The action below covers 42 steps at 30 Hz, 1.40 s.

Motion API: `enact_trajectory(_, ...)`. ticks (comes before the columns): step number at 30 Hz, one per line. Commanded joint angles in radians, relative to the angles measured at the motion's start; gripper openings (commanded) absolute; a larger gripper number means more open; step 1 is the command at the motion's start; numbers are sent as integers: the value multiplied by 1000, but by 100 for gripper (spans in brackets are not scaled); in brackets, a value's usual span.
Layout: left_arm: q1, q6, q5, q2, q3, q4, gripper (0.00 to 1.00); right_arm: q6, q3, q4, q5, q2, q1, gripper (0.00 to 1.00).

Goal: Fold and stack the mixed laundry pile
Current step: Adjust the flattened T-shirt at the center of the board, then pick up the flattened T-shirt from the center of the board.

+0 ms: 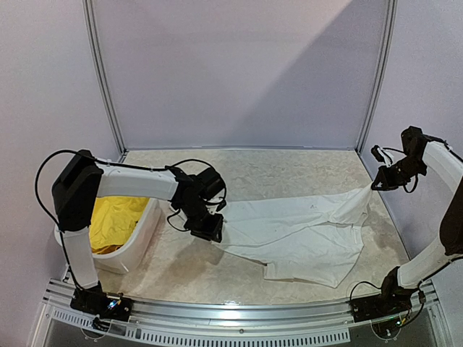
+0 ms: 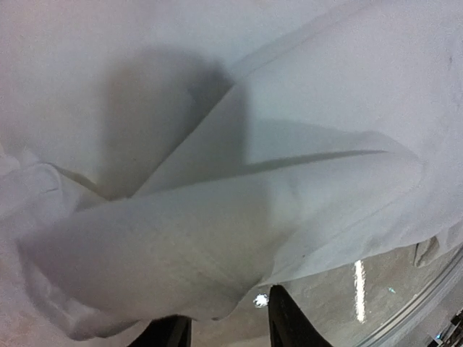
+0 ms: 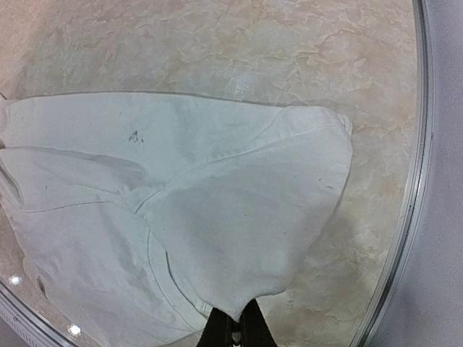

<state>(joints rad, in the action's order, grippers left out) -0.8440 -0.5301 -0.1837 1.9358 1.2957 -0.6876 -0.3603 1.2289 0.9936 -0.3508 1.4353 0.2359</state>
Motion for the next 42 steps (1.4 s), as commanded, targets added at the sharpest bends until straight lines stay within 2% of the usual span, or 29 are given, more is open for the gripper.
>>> enact_trajectory(1,-34,-17,2,-22,-15,-21,37,-5,-21,-18,-15,4,2,0)
enact_trajectory(7,-41,-20,3,11,-4,-8,36,-6,-22,-16,-16,2,2,0)
enact_trajectory(11,-41,-16,10,22,17,-10,32,-8,-21,-12,-13,-5,2,0)
enact_trajectory(13,-41,-11,20,28,28,-22,27,-8,-22,-12,-14,-7,3,0)
enact_trajectory(19,-41,32,49,32,111,-97,1,-1,-11,-19,-7,-12,2,0)
enact_trajectory(22,-39,88,83,23,221,-201,0,8,33,-29,30,-23,1,0)
enact_trajectory(27,10,160,176,-11,430,-339,0,38,246,-36,58,-10,46,0)
enact_trajectory(33,101,207,278,-28,759,-392,0,88,692,74,9,183,84,0)
enact_trajectory(37,137,244,326,31,1037,-449,0,139,987,107,13,298,83,0)
enact_trajectory(40,159,257,358,71,1218,-504,0,171,1119,84,63,353,83,0)
enact_trajectory(42,170,263,376,61,1268,-499,0,185,1153,51,79,358,83,0)
